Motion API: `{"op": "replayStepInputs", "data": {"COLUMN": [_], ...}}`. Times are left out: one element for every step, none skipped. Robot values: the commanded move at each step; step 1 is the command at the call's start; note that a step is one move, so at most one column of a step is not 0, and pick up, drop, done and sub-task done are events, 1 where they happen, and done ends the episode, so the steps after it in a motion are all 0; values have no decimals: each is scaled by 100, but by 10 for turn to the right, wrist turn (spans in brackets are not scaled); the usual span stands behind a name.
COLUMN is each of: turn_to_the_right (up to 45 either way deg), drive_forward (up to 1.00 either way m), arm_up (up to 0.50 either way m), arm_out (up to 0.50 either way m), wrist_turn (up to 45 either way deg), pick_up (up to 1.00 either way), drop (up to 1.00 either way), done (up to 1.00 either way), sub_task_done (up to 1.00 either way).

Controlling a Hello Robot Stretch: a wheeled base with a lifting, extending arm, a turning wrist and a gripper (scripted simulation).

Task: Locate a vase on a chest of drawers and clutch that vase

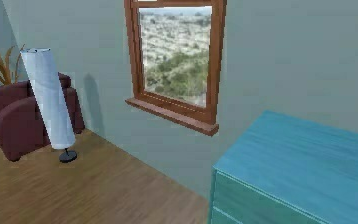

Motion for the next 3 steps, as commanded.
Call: {"op": "replayStepInputs", "data": {"turn_to_the_right": [-90, 450, 450], "drive_forward": [0, 0, 0], "arm_up": [0, 0, 0], "arm_out": [0, 0, 0], "wrist_turn": [0, 0, 0], "pick_up": [0, 0, 0], "drop": [0, 0, 0], "done": [0, 0, 0], "sub_task_done": [0, 0, 0]}}
